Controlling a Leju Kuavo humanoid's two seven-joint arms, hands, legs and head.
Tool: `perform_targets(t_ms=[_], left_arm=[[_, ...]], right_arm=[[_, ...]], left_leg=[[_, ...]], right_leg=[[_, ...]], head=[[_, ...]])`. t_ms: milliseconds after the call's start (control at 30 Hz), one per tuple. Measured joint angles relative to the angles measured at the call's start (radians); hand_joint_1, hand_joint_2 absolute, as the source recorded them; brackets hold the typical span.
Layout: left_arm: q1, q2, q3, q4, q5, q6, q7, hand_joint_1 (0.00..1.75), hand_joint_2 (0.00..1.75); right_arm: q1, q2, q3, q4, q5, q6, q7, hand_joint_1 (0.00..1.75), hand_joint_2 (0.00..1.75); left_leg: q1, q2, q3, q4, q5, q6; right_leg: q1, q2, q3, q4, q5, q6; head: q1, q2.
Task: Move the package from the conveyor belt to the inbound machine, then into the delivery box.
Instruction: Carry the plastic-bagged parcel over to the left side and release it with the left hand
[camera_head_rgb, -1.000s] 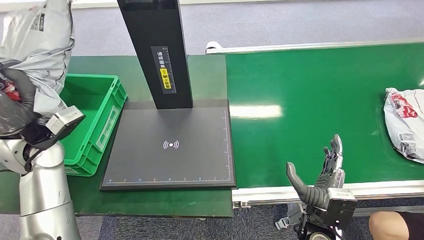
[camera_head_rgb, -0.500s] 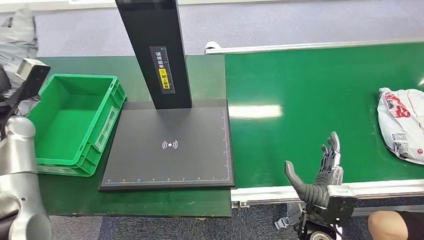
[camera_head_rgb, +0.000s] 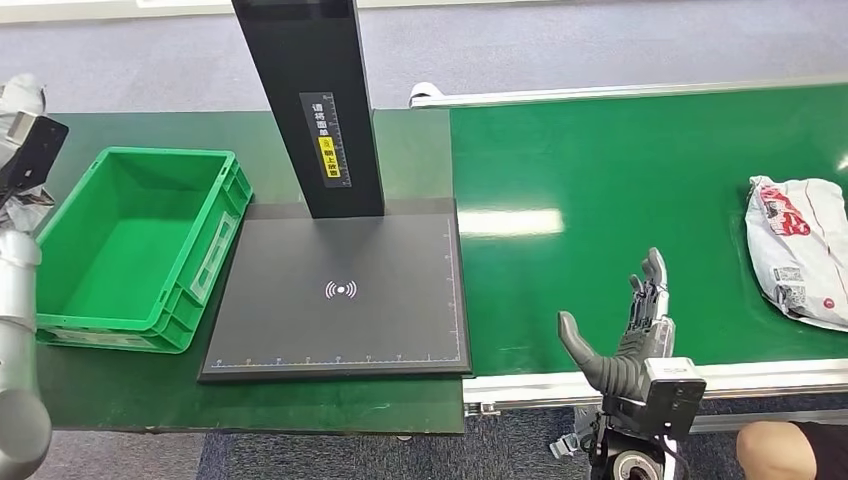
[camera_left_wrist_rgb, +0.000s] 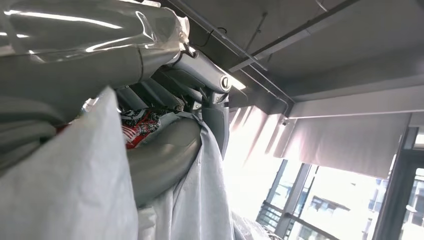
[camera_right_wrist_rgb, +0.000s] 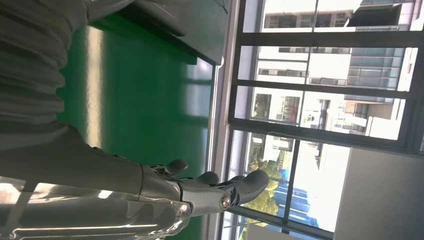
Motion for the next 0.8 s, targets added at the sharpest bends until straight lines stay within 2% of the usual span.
perform_targets(t_ms=[33,133,167,800], left_arm=[[0.000,0.004,0.000,0.006,0.000,0.000,0.002,1.65,1.75],[0.000,0.017,0.000,0.024,0.004,0.000,0.002,0.34,1.75],[0.000,0.021,0.000,0.030,0.008,0.000,0.000,0.00,1.75],[0.000,0.032,0.000,0.054,0.072,0.000,-0.085,0.00,1.75]], right_arm=[[-0.001,0.000,0.001,0.000,0.001,0.000,0.000,0.00,1.75],[-0.002,0.000,0.002,0.002,0.003,0.000,0.000,0.00,1.75],[-0.004,0.000,0.003,0.004,0.004,0.000,0.000,0.00,1.75],[-0.022,0.000,0.004,0.023,0.006,0.000,0.000,0.00,1.75]], left_leg=[[0.000,0.000,0.000,0.000,0.000,0.000],[0.001,0.000,0.000,0.000,0.000,0.000],[0.001,0.000,0.000,0.000,0.000,0.000],[0.001,0.000,0.000,0.000,0.000,0.000]], right_leg=[[0.000,0.000,0.000,0.000,0.000,0.000],[0.001,0.000,0.000,0.000,0.000,0.000],[0.001,0.000,0.000,0.000,0.000,0.000],[0.001,0.000,0.000,0.000,0.000,0.000]], head=[[0.000,0.000],[0.000,0.000],[0.000,0.000],[0.000,0.000]])
